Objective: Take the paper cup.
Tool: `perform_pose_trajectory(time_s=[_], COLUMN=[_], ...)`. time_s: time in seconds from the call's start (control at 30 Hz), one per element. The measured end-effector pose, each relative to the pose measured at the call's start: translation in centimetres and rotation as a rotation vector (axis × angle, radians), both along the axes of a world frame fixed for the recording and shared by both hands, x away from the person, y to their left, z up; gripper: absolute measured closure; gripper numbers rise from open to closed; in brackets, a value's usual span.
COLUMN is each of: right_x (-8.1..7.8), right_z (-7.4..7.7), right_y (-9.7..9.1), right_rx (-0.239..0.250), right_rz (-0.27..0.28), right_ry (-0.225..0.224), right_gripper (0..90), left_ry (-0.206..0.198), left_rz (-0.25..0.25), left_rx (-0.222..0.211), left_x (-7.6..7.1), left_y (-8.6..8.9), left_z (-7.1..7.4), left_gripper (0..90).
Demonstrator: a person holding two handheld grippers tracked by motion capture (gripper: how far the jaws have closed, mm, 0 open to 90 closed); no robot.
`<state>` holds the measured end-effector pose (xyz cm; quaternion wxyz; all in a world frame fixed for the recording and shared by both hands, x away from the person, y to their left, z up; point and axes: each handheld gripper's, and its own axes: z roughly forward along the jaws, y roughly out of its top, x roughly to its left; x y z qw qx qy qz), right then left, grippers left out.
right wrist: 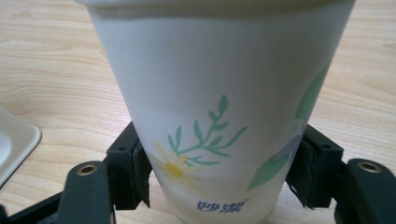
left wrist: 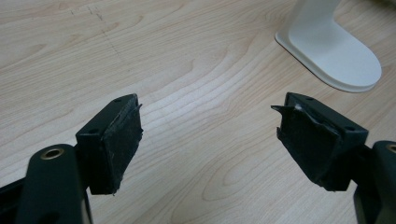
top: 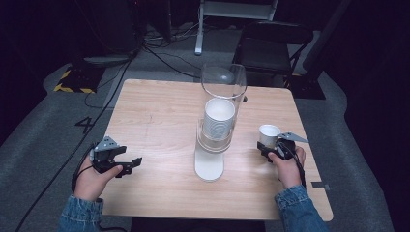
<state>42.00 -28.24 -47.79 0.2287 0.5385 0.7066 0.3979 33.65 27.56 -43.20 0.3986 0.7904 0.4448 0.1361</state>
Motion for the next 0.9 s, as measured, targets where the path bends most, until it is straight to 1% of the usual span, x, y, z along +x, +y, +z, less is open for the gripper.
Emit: perform_pose_trajectory(time_s=[0.23, 0.33, 0.57, 0.9], right_x=[0.3, 0.4, 0.4, 0.4], right_z=[-0.6, -0.8, -1.1, -1.5], right_y=[0.2, 0.3, 0.4, 0.4], right_rx=[-0.020, -0.036, -0.045, -0.058], right_rz=[0.009, 0.011, 0.017, 0.022], right_ry=[0.033, 0.033, 0.047, 0.079], right_gripper=[33.1, 33.0, 32.9, 32.7], left_ry=[0.009, 0.011, 0.009, 0.009], left_rz=[0.003, 0.003, 0.003, -0.004], left_rx=[-0.007, -0.008, -0.008, -0.001], left_x=[0.0, 0.0, 0.0, 0.1], left_y=[-0.1, -0.1, -0.1, -0.1], left_z=[-0.1, -0.1, -0.1, -0.1], left_gripper=[21.4, 21.4, 21.4, 21.4])
